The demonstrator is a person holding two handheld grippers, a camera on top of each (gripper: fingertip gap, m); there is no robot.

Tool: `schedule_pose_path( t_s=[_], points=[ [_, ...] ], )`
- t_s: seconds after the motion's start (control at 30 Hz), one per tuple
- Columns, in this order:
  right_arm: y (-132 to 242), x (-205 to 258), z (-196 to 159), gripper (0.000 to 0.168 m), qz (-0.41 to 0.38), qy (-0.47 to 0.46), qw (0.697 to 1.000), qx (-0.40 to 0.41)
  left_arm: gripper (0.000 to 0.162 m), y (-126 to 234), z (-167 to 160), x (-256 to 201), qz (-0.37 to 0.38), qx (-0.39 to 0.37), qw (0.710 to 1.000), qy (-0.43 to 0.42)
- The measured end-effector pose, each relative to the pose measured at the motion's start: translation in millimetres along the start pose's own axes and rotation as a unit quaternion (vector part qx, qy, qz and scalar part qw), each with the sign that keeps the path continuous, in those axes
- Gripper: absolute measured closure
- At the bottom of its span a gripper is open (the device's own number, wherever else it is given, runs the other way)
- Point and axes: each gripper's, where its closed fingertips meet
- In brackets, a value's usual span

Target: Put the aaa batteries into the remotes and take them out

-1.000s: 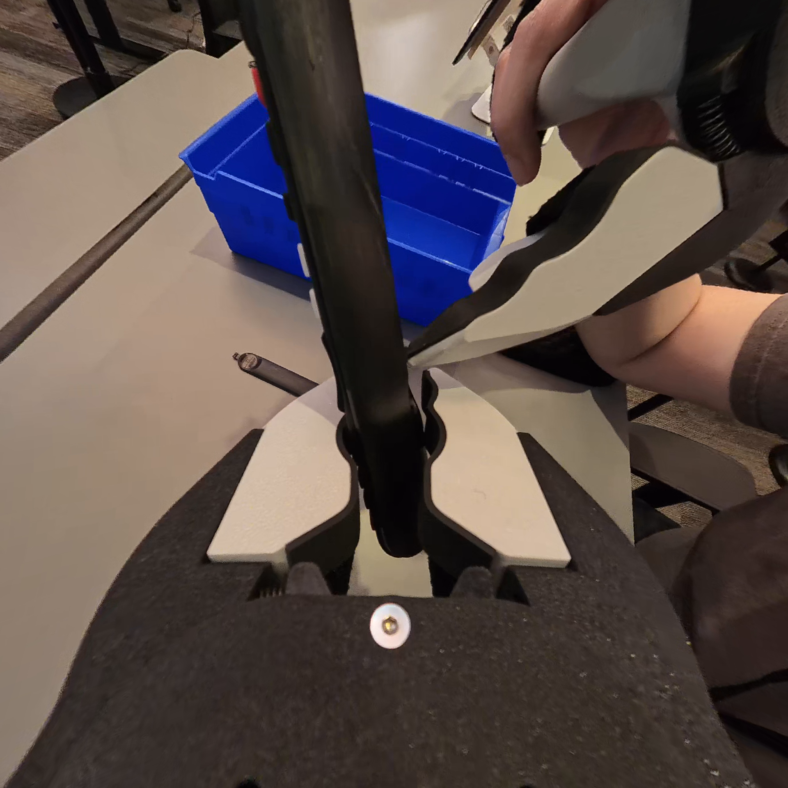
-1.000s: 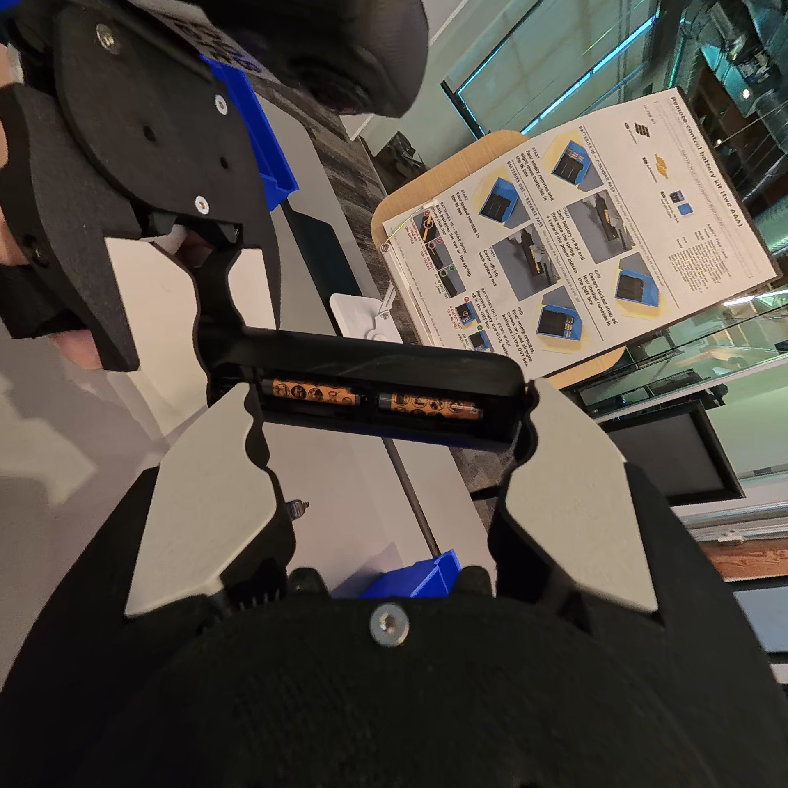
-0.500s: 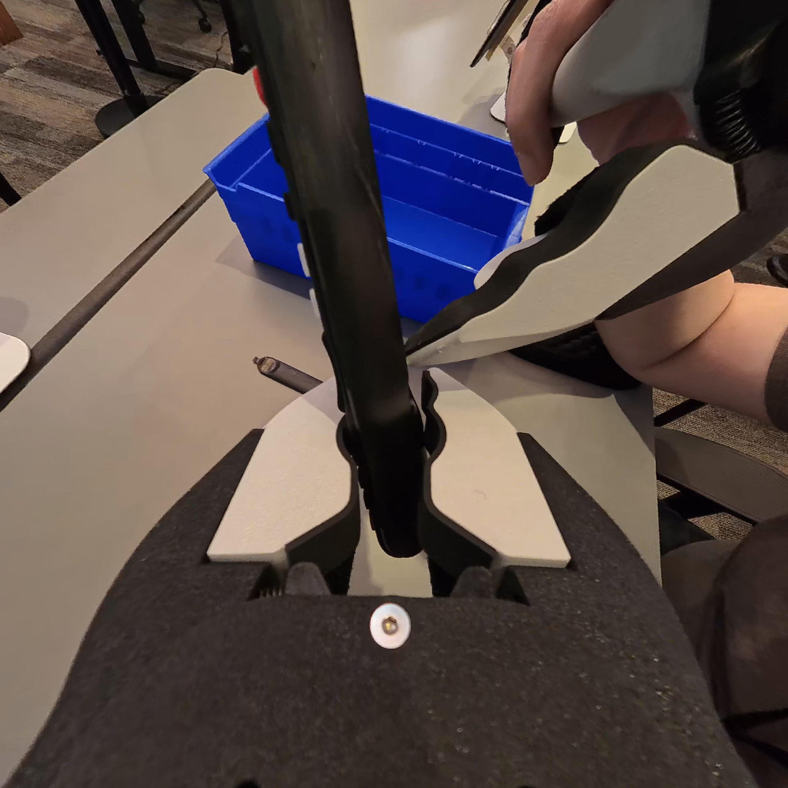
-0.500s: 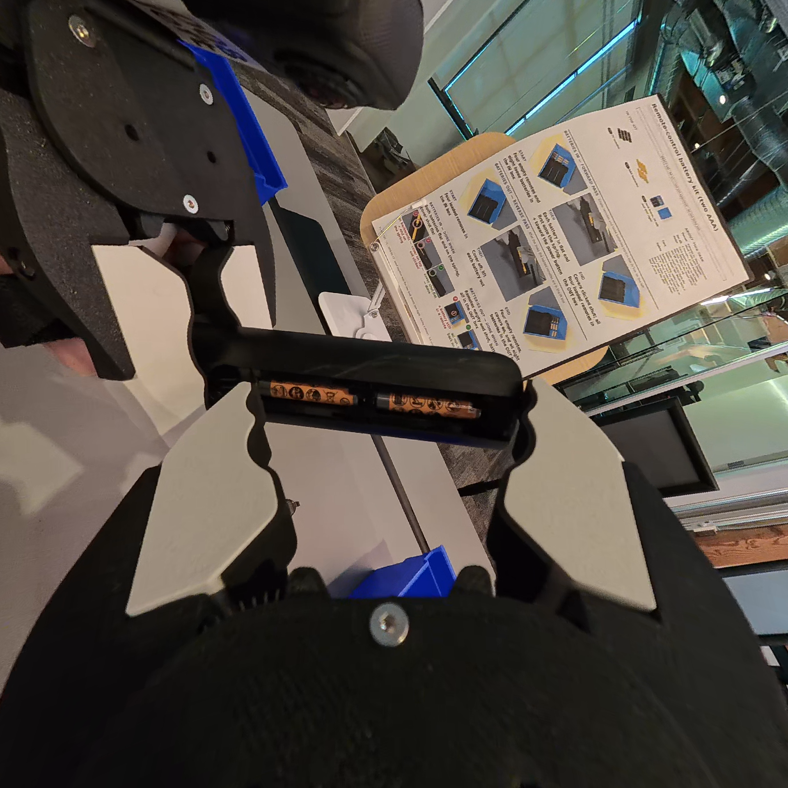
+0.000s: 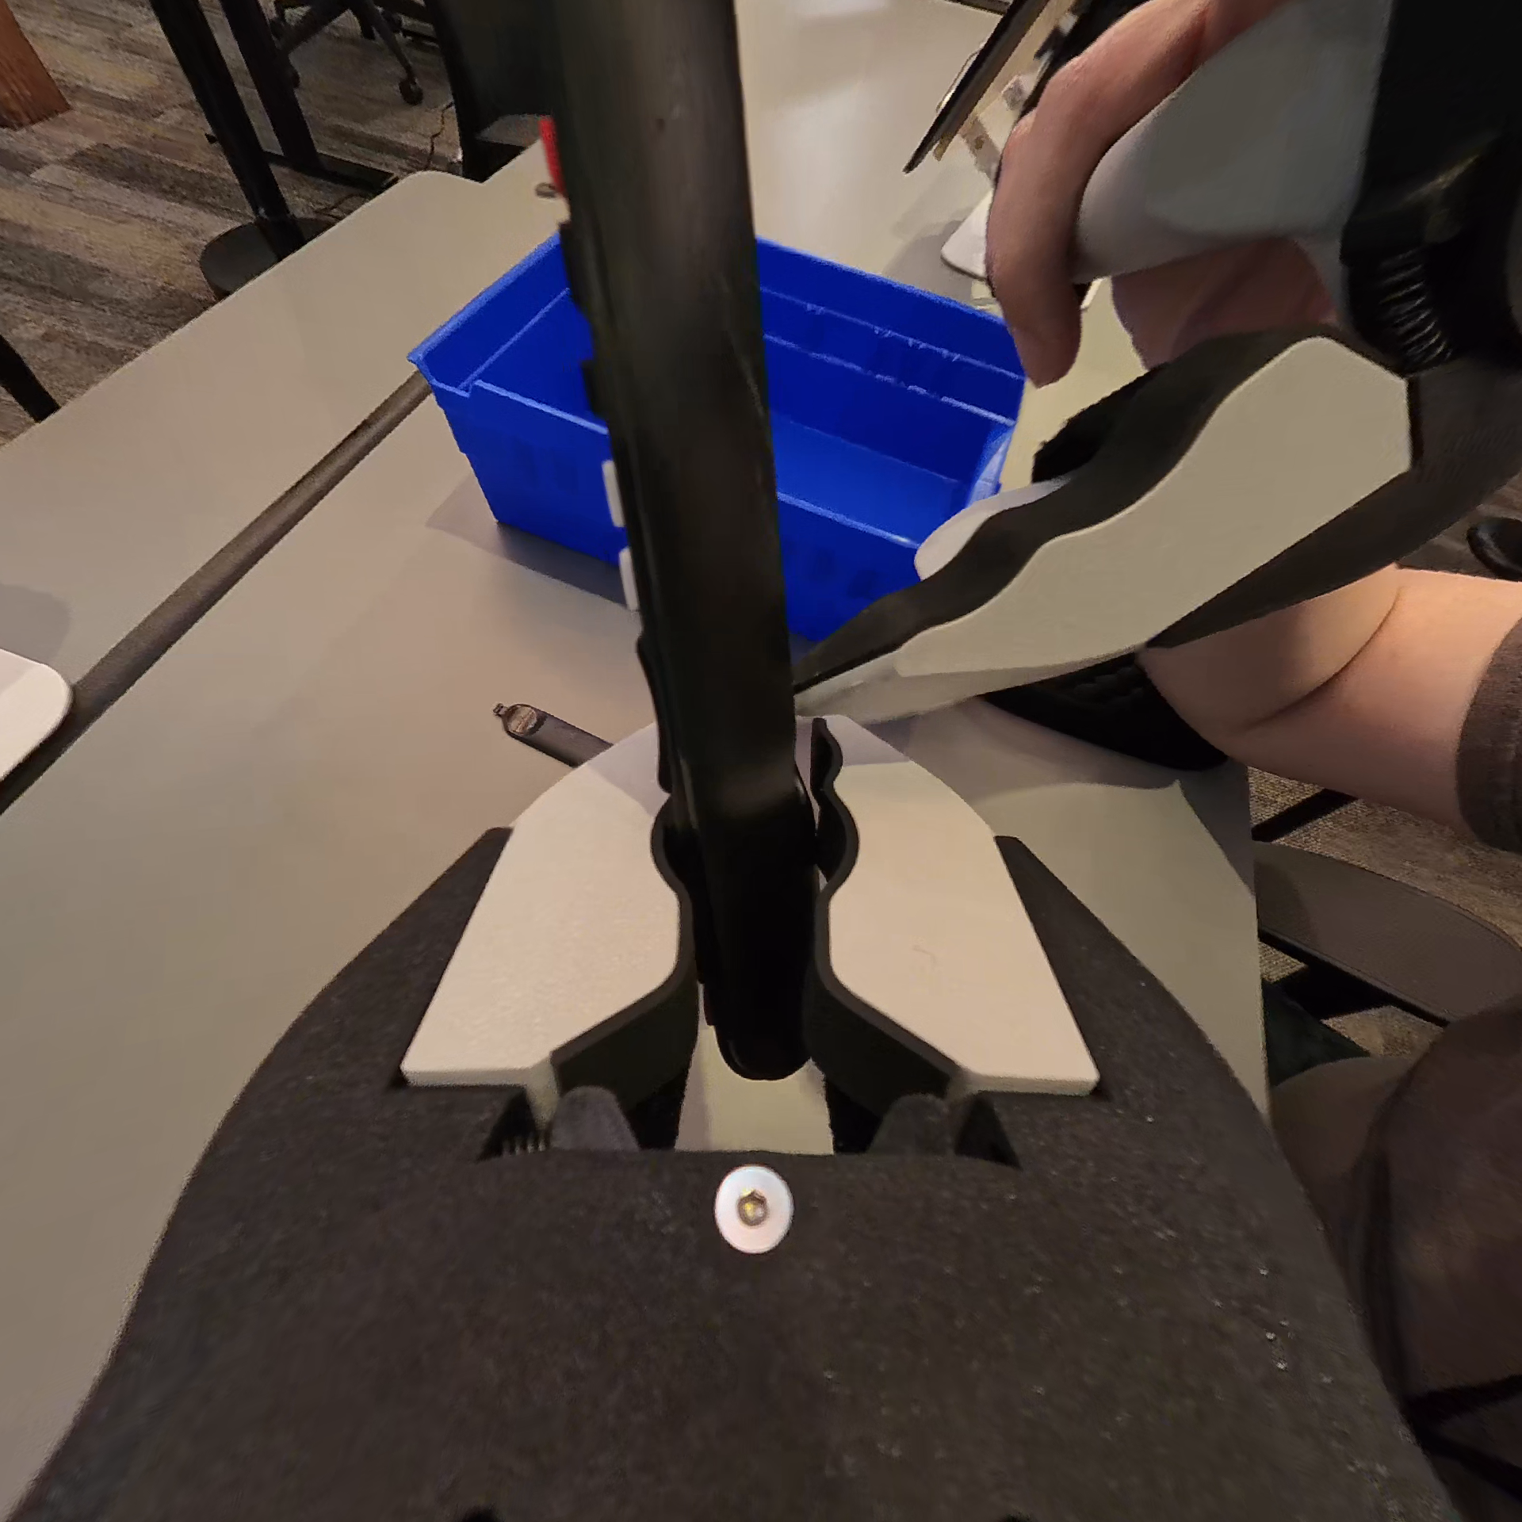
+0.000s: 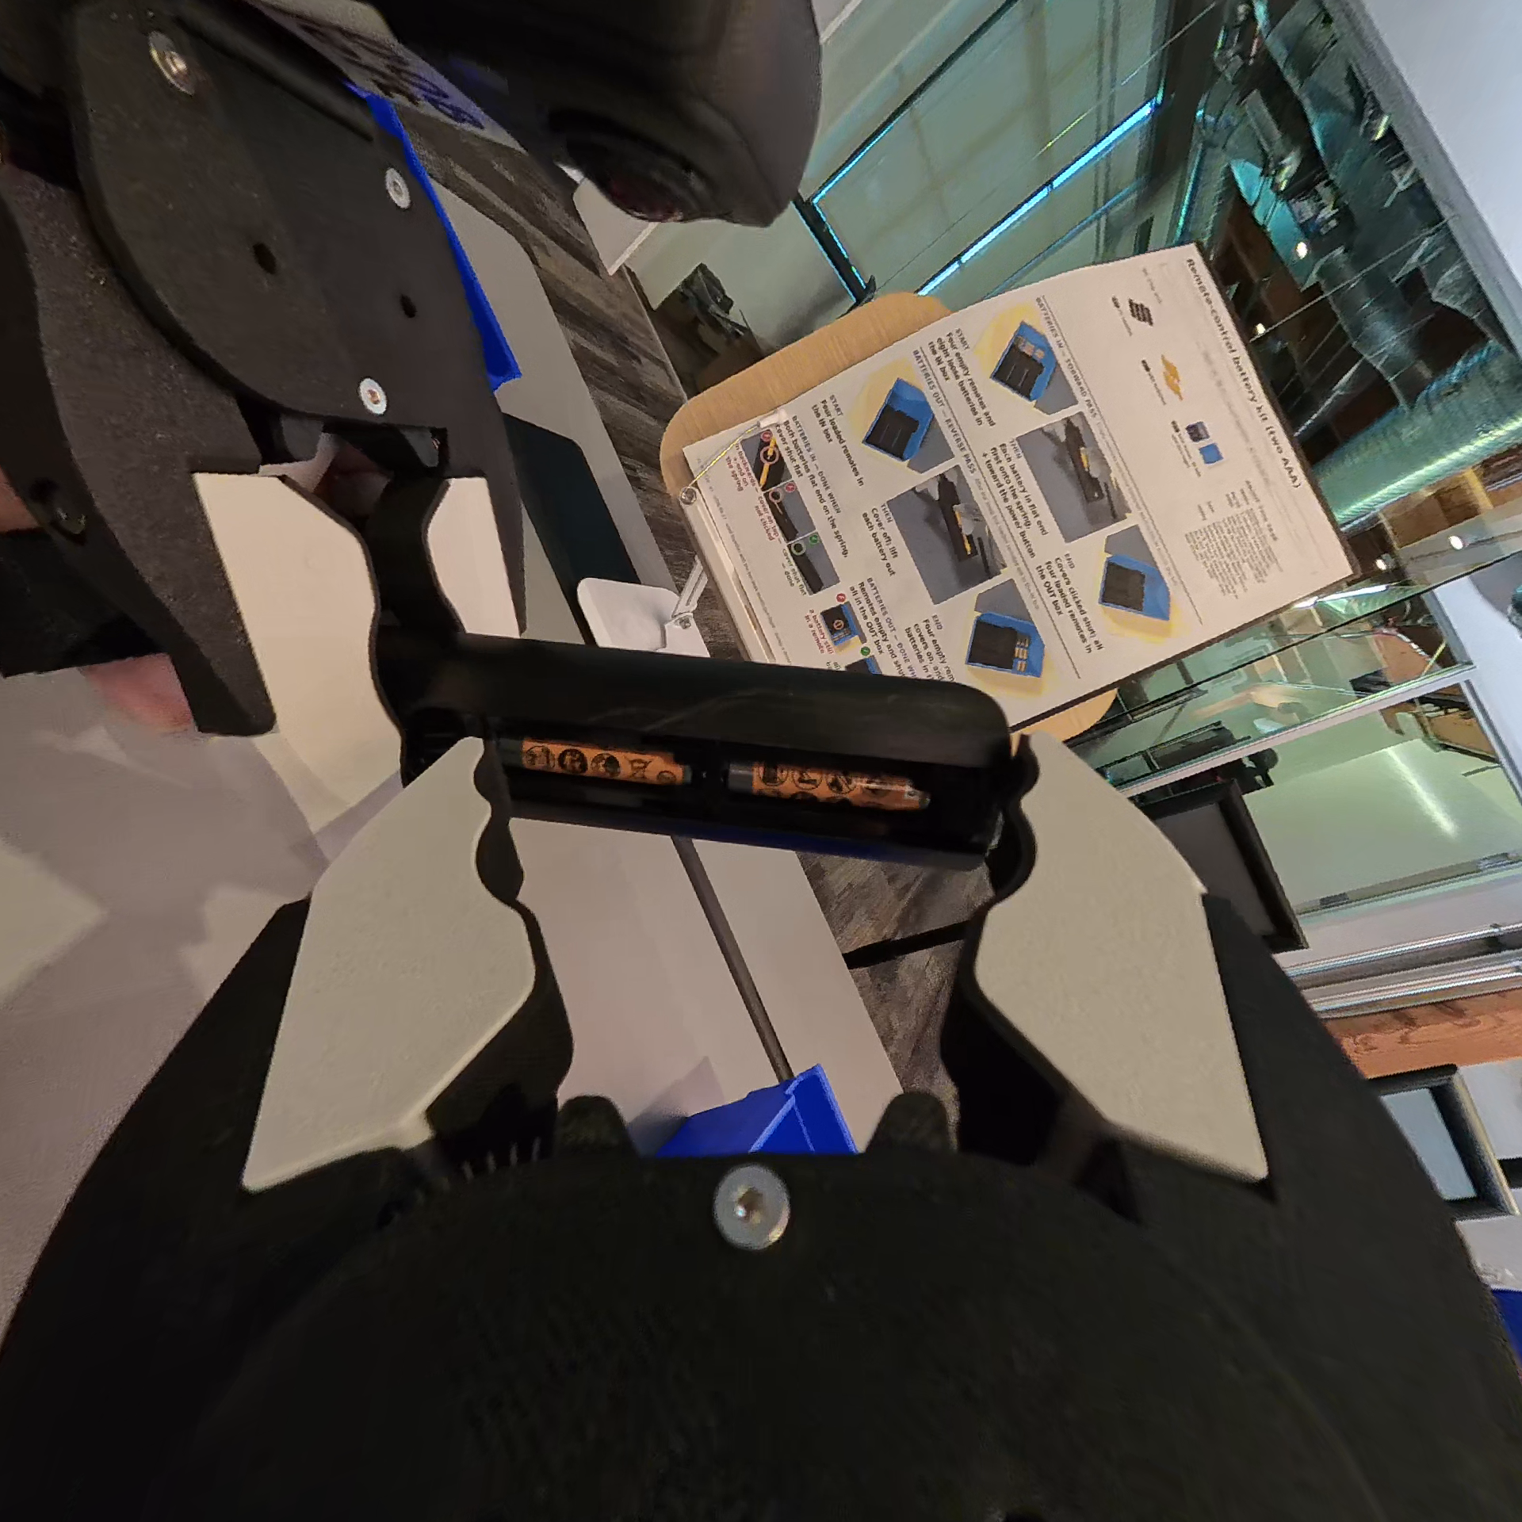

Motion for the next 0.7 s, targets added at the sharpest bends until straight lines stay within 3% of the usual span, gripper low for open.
schedule_pose_path(
  t_s=[0.27, 0.7],
  points=[
    [1.6, 3.9, -5.1, 0.053, 0.016, -0.025, 0.999, 0.018, 0.136, -1.7, -4.1, -7.4, -0.033, 0.007, 0.999, 0.037],
    [2.6, 1.1, -3.2, 0.060, 0.011, -0.031, 0.999, 0.011, 0.136, 1.2, -3.1, -5.9, -0.034, 0.009, 0.999, 0.029]
  ],
)
Point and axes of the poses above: each gripper's, where its closed fingertips meet, y back along the fingers, z out of its top, x = y × z across the jaws, and after that the axes turned 15 degrees about -x, right-handed
